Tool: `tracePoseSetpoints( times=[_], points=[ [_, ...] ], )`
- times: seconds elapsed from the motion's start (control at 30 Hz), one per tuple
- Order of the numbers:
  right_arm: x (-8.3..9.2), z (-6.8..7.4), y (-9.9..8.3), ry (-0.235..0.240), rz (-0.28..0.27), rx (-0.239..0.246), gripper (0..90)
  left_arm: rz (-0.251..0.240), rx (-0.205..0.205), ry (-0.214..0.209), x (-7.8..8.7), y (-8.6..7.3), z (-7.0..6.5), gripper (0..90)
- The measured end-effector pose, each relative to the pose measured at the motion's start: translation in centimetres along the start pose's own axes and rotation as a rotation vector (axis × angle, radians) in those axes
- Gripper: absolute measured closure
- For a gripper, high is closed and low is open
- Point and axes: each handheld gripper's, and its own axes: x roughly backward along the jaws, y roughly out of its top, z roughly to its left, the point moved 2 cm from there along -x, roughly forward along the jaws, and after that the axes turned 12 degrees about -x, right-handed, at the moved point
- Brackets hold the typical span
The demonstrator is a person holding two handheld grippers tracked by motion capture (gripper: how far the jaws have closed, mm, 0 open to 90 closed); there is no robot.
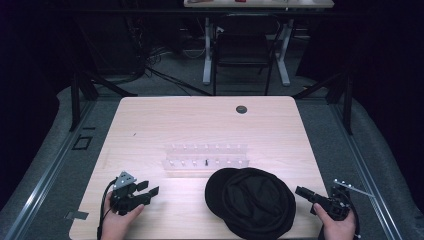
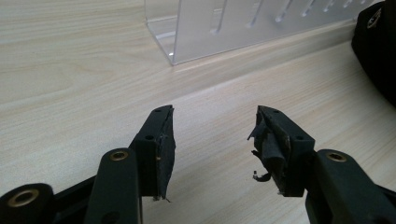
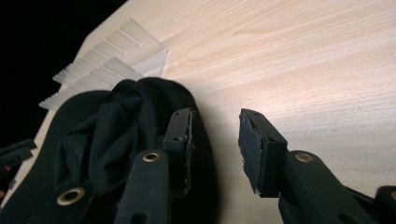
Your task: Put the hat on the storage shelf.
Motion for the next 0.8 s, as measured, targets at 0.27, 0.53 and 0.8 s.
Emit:
tracePoseSetpoints(
  times=[0.27,0.53,0.8],
  points=[
    [0.4,2.2,-0.5,-0.085,0.045,0.112,61.4,-0.011,0.015,0.002,0.3,-0.1,0.3,47.3],
    [1.2,2.8,-0.7,-0.070,0.114,0.068,61.3,-0.019,0.012,-0.007,0.2,0.1,0.2,47.3],
    [0.6,2.2,-1.2,-0.083,0.254,0.002,75.2,-0.024,0.010,-0.006,0.5,0.1,0.2,47.3]
  ],
)
